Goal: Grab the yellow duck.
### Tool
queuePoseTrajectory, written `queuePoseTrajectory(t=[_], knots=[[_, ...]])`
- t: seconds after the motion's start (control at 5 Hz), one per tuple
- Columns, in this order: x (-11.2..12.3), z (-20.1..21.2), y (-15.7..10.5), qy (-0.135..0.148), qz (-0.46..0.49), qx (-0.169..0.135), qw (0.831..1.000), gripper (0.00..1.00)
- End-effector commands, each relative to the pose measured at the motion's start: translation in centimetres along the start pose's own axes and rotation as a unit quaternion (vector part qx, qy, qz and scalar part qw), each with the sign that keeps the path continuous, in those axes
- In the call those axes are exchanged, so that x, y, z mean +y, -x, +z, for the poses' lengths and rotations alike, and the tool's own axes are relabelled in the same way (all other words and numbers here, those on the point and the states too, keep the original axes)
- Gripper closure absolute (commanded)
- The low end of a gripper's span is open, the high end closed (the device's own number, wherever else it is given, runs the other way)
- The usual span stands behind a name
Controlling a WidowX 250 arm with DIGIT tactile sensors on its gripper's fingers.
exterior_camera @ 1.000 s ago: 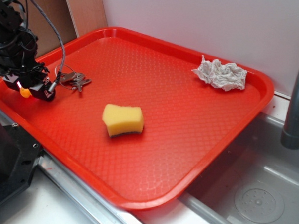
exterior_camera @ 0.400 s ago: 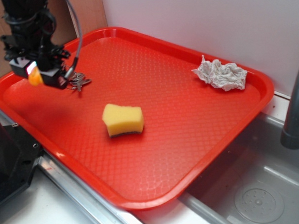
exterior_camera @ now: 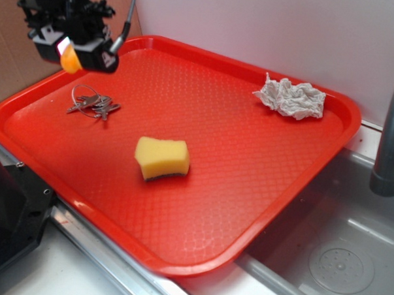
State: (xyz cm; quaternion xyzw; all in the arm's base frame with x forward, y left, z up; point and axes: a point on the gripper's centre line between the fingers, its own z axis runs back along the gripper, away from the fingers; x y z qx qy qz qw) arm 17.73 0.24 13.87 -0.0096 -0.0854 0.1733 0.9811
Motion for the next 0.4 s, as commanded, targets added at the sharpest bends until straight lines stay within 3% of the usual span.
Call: queuePoseTrajectory(t=[0.0,0.2], knots=[[-1.92,5.49,-0.72,0.017,0.002,-0.049,0.999,1.00],[-1.53,5.29,-1.29,0.029,0.011,-0.043,0.999,1.00]])
